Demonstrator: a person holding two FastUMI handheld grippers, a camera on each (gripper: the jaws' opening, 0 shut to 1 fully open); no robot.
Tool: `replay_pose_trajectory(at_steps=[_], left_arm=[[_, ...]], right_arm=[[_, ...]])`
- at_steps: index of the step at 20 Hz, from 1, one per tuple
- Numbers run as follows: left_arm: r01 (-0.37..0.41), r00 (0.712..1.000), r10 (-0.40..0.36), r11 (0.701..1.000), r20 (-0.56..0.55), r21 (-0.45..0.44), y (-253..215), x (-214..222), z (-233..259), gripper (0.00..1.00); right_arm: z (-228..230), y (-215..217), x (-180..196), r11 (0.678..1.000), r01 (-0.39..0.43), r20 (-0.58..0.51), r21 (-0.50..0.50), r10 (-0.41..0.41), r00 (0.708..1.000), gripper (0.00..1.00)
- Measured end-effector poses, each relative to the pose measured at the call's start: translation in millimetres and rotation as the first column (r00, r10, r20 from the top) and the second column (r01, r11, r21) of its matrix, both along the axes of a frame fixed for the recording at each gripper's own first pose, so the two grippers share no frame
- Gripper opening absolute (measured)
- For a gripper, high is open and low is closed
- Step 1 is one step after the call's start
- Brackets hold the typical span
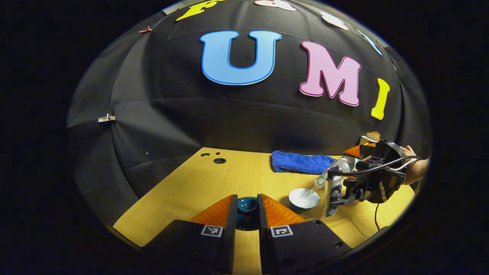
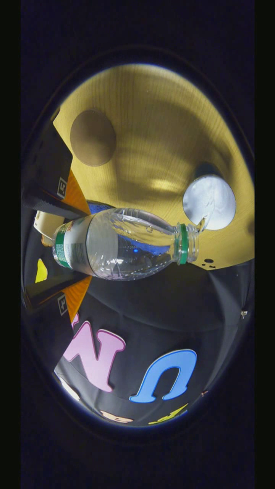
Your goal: Open the teacup lid with one hand, grasp the water bottle and pour water into the teacup with the other hand; after pouring, place the water bottle on the coaster and then close the teacup lid.
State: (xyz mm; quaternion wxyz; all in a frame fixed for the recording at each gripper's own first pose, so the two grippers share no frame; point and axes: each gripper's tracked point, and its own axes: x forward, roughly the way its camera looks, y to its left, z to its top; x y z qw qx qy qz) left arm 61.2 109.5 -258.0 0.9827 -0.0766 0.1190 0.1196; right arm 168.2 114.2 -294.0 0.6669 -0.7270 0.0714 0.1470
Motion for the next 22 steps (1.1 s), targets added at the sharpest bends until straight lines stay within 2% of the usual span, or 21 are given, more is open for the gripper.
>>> replay_pose_trajectory(at_steps=[2, 4, 5, 12, 13, 14, 16, 17, 18, 19, 20, 22], left_arm=[[-0.001, 1.0, 0.001, 1.0, 0.001, -0.001, 0.0, -0.2, -0.1, 0.31], [-0.003, 1.0, 0.003, 1.0, 0.0, -0.002, 0.6, 0.4, -1.1, 0.31], [-0.005, 1.0, 0.005, 1.0, 0.0, -0.003, 0.6, 0.0, -1.9, 0.31], [-0.008, 1.0, 0.008, 1.0, 0.001, -0.001, 0.9, -1.6, -1.9, 0.31], [-0.008, 1.0, 0.008, 1.0, 0.002, 0.0, 0.7, -1.6, -2.2, 0.34], [-0.008, 1.0, 0.008, 1.0, 0.004, 0.0, 0.9, -2.0, -1.8, 0.31], [-0.008, 1.0, 0.008, 1.0, 0.005, 0.0, 0.3, -3.4, -2.5, 0.31], [-0.007, 1.0, 0.007, 1.0, 0.005, 0.0, 0.1, -4.2, -3.7, 0.31], [-0.007, 1.0, 0.007, 1.0, 0.004, 0.0, 0.1, -4.8, -4.1, 0.31], [-0.007, 1.0, 0.007, 1.0, 0.003, -0.001, 0.1, -5.6, -4.9, 0.27], [-0.008, 1.0, 0.008, 1.0, 0.005, -0.001, 0.6, -6.6, -4.6, 0.31], [-0.008, 1.0, 0.008, 1.0, 0.006, -0.003, 0.4, -6.8, -5.0, 0.31]], right_arm=[[1.6, 0.0, 0.6, 1.0, -0.01, 0.009, -0.008, 0.01, 1.0, 0.78], [2.7, -0.3, 2.3, 1.0, -0.021, 0.021, -0.021, 0.021, 1.0, 0.71], [3.7, -0.8, 3.4, 0.999, -0.027, 0.027, -0.027, 0.028, 0.999, 0.75], [10.7, 3.0, 4.7, 0.993, -0.089, 0.086, -0.076, 0.096, 0.992, 0.75], [11.0, 3.1, 4.9, 0.992, -0.097, 0.09, -0.081, 0.104, 0.99, 0.75], [12.7, 3.8, 5.2, 0.991, -0.103, 0.095, -0.085, 0.111, 0.989, 0.74], [16.1, 5.7, 4.6, 0.988, -0.116, 0.106, -0.098, 0.127, 0.986, 0.71], [17.3, 6.1, 4.0, 0.987, -0.123, 0.113, -0.105, 0.135, 0.984, 0.75], [17.4, 6.9, 4.1, 0.986, -0.129, 0.119, -0.109, 0.142, 0.983, 0.71], [18.2, 7.5, 4.2, 0.984, -0.135, 0.129, -0.113, 0.149, 0.98, 0.75], [18.2, 8.1, 3.9, 0.983, -0.143, 0.136, -0.117, 0.158, 0.978, 0.75], [19.1, 9.0, 3.9, 0.979, -0.154, 0.149, -0.132, 0.174, 0.973, 0.75]])
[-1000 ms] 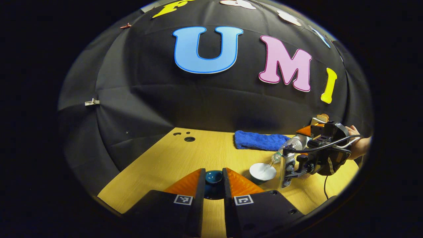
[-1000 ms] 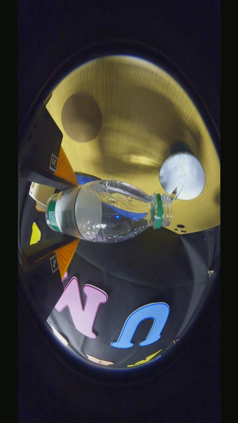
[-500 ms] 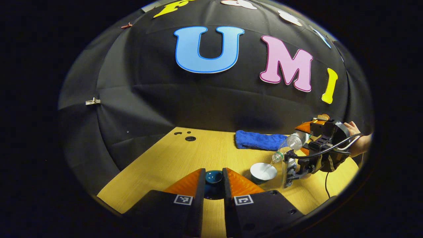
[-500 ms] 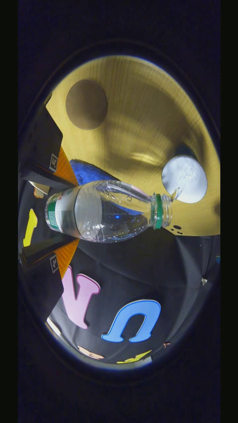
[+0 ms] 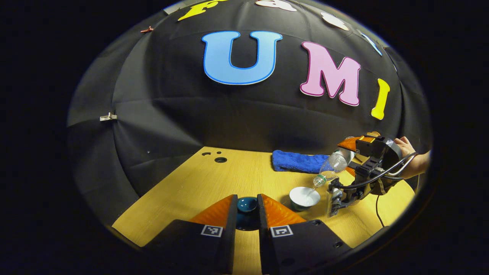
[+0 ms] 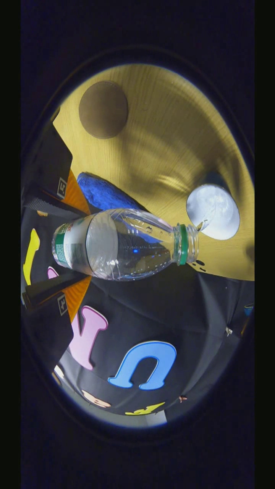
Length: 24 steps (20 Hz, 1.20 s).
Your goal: Open the teacup lid with one hand, grasp the water bottle and pour water into the teacup with the other hand; after pouring, place the water bottle on the coaster and then close the teacup lid.
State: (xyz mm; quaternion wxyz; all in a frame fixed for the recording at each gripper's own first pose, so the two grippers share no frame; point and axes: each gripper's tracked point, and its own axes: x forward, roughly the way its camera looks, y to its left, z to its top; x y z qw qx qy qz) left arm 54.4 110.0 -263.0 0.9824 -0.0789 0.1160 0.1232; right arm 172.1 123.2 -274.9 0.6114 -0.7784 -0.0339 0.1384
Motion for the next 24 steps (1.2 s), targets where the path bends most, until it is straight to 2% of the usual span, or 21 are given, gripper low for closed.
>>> replay_pose_trajectory(at_steps=[1, 2, 3, 7, 8, 12, 13, 14, 16, 17, 21, 24], left_arm=[[0.0, 1.0, 0.0, 1.0, 0.0, -0.001, -0.2, -0.6, -0.6, 0.31], [0.0, 1.0, 0.0, 1.0, 0.0, -0.001, -0.2, -0.8, -0.6, 0.31], [-0.001, 1.0, 0.001, 1.0, 0.001, -0.002, -0.2, -1.5, -0.7, 0.31], [-0.005, 1.0, 0.005, 1.0, 0.007, -0.006, -0.8, -5.1, -1.4, 0.31], [-0.007, 1.0, 0.007, 1.0, 0.006, -0.007, -0.4, -5.7, -2.3, 0.27], [-0.02, 1.0, 0.02, 1.0, 0.008, 0.007, 3.3, -8.7, -2.5, 0.34], [-0.021, 1.0, 0.021, 1.0, 0.01, 0.005, 2.9, -9.6, -3.4, 0.31], [-0.021, 1.0, 0.021, 1.0, 0.01, 0.002, 2.5, -10.1, -3.6, 0.31], [-0.021, 1.0, 0.021, 1.0, 0.012, 0.002, 2.4, -10.0, -4.0, 0.31], [-0.02, 1.0, 0.02, 1.0, 0.013, 0.006, 1.4, -10.6, -5.4, 0.31], [-0.012, 1.0, 0.011, 1.0, 0.009, 0.011, -3.2, -11.0, -7.8, 0.31], [-0.011, 1.0, 0.011, 1.0, 0.015, 0.01, -4.9, -12.2, -5.3, 0.31]], right_arm=[[1.1, 0.8, -1.1, 1.0, -0.007, 0.009, -0.007, 0.007, 1.0, 0.75], [2.2, 1.1, -1.9, 1.0, -0.014, 0.019, -0.014, 0.014, 1.0, 0.71], [3.1, 1.8, -1.9, 1.0, -0.023, 0.028, -0.018, 0.023, 0.999, 0.75], [4.2, 4.1, -0.4, 0.997, -0.065, 0.071, -0.048, 0.068, 0.995, 0.75], [4.7, 4.8, 0.6, 0.995, -0.081, 0.078, -0.057, 0.085, 0.993, 0.75], [8.6, 7.0, 4.9, 0.986, -0.138, 0.122, -0.09, 0.149, 0.981, 0.75], [9.1, 7.3, 6.2, 0.984, -0.149, 0.129, -0.093, 0.16, 0.979, 0.71], [9.4, 7.6, 5.6, 0.982, -0.159, 0.136, -0.097, 0.171, 0.976, 0.75], [12.1, 10.5, 5.6, 0.975, -0.19, 0.165, -0.116, 0.208, 0.964, 0.71], [14.4, 11.7, 6.0, 0.97, -0.207, 0.189, -0.128, 0.229, 0.955, 0.75], [15.8, 12.4, 8.9, 0.952, -0.258, 0.287, -0.163, 0.296, 0.911, 0.74], [17.7, 14.1, 7.0, 0.951, -0.261, 0.294, -0.165, 0.3, 0.908, 0.74]])
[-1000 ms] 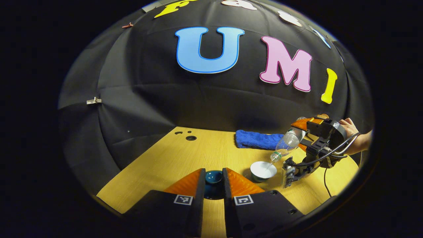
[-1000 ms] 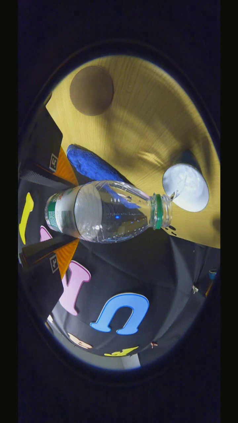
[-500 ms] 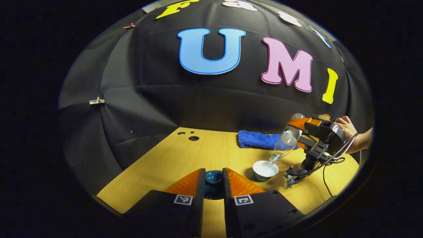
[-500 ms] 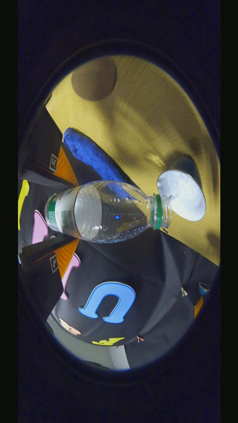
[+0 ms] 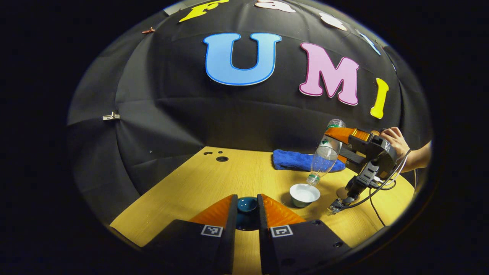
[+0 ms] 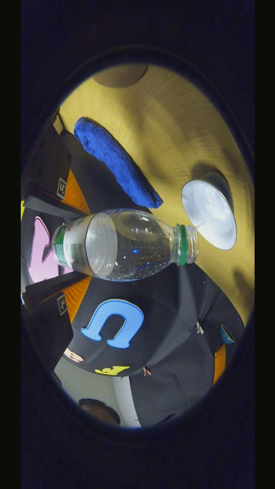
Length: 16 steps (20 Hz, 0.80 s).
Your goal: Open the teacup lid with one hand, grasp the water bottle and pour water into the teacup with the other hand; after pouring, place the water bottle on the coaster and then close the teacup lid.
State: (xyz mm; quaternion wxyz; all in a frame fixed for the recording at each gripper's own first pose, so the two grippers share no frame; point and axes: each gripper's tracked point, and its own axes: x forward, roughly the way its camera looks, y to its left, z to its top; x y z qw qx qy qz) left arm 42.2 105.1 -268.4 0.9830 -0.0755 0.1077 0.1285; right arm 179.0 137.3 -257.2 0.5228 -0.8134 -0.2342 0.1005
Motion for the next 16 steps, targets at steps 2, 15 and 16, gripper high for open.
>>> replay_pose_trajectory(at_steps=[2, 15, 16], left_arm=[[0.002, 1.0, -0.002, 1.0, 0.003, 0.005, -1.9, 1.2, 1.5, 0.31], [0.003, 1.0, -0.003, 1.0, -0.008, 0.018, -4.9, 1.1, 1.4, 0.31], [0.003, 1.0, -0.003, 1.0, -0.008, 0.019, -5.5, 2.4, 2.0, 0.31]], right_arm=[[-0.4, -0.1, 0.1, 1.0, 0.001, -0.011, 0.001, -0.001, 1.0, 0.74], [-72.8, -15.1, -21.6, 0.719, 0.478, -0.686, 0.504, -0.003, 0.728, 0.75], [-75.0, -10.5, -24.0, 0.668, 0.507, -0.711, 0.545, 0.048, 0.701, 0.75]])
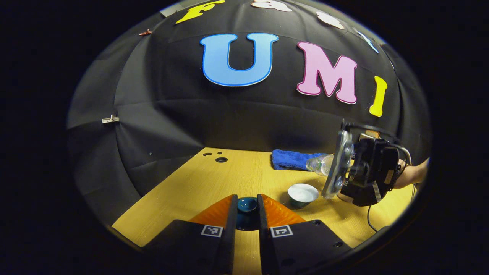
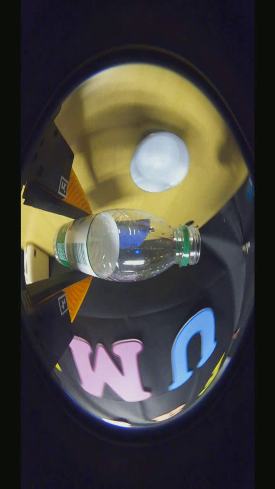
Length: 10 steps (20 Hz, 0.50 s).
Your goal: Open the teacup lid with one hand, grasp the water bottle and pour water into the teacup with the other hand; after pouring, place the water bottle on the coaster and then close the teacup lid.
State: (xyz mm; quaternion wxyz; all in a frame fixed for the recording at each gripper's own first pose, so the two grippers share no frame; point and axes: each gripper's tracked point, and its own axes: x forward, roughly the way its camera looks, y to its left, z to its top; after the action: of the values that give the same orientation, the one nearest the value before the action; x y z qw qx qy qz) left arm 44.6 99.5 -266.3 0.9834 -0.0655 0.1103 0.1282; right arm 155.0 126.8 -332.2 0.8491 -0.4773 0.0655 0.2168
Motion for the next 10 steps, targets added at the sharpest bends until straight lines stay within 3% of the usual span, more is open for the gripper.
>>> replay_pose_trajectory(at_steps=[2, 5, 7, 10], left_arm=[[-0.001, 1.0, 0.001, 1.0, 0.001, 0.0, -1.2, 2.7, 0.0, 0.31], [0.002, 1.0, -0.002, 1.0, -0.003, 0.005, -4.8, 8.8, -2.4, 0.31], [0.006, 1.0, -0.006, 1.0, -0.01, 0.008, -8.0, 12.1, -2.8, 0.31], [0.023, 1.0, -0.022, 1.0, -0.015, 0.02, -14.7, 17.9, -0.7, 0.31]], right_arm=[[0.5, 9.8, -11.0, 0.986, 0.011, -0.09, 0.169, 0.004, 0.996, 0.75], [9.2, 17.9, -27.6, 0.921, 0.085, -0.209, 0.379, -0.005, 0.978, 0.75], [15.9, 26.3, -29.8, 0.841, 0.134, -0.261, 0.523, 0.009, 0.965, 0.75], [34.2, 20.4, -32.7, 0.689, 0.195, -0.311, 0.698, 0.046, 0.949, 0.75]])
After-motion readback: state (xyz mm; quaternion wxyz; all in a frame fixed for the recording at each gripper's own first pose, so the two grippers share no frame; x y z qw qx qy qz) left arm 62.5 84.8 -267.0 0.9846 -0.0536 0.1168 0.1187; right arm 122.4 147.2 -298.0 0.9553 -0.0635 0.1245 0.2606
